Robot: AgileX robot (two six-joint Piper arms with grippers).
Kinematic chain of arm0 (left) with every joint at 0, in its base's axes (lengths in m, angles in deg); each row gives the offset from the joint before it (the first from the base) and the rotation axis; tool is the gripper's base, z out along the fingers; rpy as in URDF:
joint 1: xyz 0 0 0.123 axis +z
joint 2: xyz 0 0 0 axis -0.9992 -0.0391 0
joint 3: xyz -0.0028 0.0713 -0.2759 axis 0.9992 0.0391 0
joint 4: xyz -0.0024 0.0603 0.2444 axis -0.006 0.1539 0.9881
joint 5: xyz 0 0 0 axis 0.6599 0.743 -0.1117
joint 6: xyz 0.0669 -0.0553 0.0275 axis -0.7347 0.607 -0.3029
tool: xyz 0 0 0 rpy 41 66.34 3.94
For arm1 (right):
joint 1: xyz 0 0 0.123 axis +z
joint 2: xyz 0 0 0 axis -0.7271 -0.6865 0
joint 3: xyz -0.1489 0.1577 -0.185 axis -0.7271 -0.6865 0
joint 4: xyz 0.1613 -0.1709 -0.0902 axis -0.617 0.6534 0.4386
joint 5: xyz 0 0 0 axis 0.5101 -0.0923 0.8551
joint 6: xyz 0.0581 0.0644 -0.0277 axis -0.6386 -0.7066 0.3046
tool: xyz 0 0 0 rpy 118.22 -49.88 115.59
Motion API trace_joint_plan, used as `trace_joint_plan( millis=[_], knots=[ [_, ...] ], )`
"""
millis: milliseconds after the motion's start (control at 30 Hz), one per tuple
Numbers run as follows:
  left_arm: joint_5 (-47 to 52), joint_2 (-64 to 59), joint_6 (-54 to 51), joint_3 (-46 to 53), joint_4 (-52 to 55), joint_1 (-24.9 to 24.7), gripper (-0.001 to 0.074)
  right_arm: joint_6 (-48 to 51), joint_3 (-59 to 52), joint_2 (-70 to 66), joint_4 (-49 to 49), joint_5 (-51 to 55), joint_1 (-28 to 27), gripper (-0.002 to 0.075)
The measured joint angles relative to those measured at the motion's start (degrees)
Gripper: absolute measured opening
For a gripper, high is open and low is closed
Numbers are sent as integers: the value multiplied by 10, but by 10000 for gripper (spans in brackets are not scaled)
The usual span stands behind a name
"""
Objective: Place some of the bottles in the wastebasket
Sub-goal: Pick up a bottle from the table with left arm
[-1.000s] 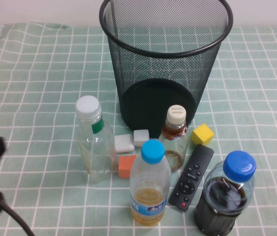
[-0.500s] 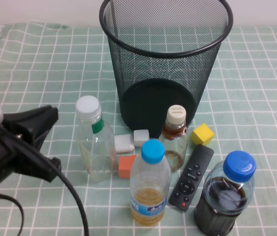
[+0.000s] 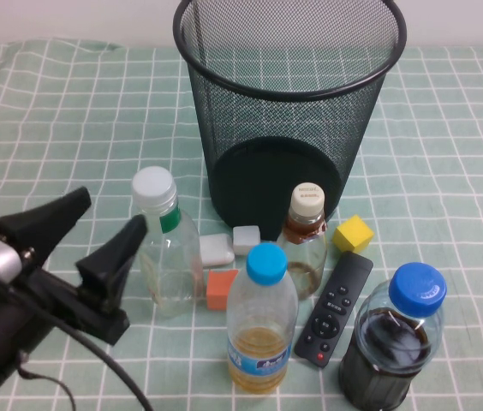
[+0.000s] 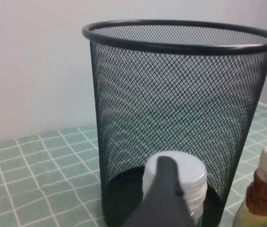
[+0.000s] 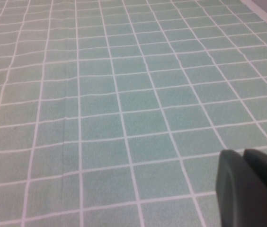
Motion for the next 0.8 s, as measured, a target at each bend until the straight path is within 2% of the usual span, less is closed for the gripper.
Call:
trace_joint_plan(
  millis=[100, 200, 500, 800],
  knots=[
    [-49, -39, 19, -3, 4, 0, 574, 0, 0, 0, 0, 0, 0, -7],
    [-62, -82, 26, -19, 7, 0, 621, 0, 0, 0, 0, 0, 0, -7],
    [-64, -196, 26, -103, 8, 0, 638, 0, 0, 0, 0, 0, 0, -7],
    [-58, -252, 17, -111, -1, 5, 631, 0, 0, 0, 0, 0, 0, -7]
  ],
)
